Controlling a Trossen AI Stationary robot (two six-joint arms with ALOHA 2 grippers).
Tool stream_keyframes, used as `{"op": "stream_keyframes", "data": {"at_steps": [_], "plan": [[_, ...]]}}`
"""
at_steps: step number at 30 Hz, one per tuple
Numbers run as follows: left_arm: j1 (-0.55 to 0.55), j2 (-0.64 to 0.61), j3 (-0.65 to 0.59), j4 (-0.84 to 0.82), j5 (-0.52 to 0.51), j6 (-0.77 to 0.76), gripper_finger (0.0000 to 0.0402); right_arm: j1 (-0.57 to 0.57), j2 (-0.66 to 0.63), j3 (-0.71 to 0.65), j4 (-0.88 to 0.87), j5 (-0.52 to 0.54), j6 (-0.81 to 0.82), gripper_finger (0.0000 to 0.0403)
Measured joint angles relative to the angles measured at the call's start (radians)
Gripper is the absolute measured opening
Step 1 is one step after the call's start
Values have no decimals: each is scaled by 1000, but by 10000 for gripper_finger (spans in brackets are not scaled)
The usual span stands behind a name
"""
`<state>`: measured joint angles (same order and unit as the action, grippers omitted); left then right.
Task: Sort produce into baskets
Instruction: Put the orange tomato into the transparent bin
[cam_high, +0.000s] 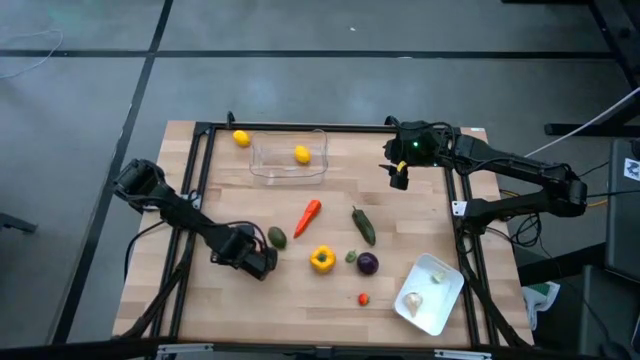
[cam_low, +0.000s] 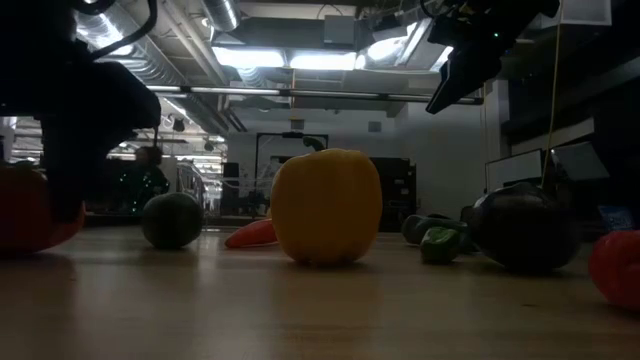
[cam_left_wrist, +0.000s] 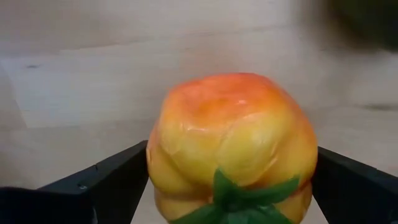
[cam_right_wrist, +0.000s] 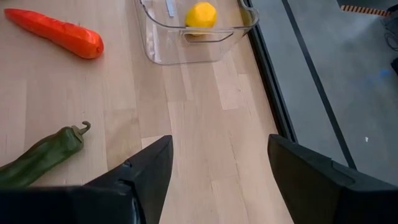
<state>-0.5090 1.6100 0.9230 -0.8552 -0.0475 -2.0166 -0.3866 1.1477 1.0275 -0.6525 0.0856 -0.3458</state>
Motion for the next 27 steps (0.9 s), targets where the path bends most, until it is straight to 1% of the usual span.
{"op": "stream_keyframes", "data": {"at_steps": [8, 11, 14, 21, 27], "plan": [[37, -2, 0, 65, 27, 127, 334, 0, 0, 0, 0, 0, 0, 259], [69, -15, 0, 77, 37, 175, 328, 0, 0, 0, 0, 0, 0, 259], [115, -55, 7, 86, 41, 243, 331, 0, 0, 0, 0, 0, 0, 259], [273, -196, 72, 86, 40, 445, 333, 0, 0, 0, 0, 0, 0, 259], [475, -268, 121, 88, 4, 611, 333, 0, 0, 0, 0, 0, 0, 259]]}}
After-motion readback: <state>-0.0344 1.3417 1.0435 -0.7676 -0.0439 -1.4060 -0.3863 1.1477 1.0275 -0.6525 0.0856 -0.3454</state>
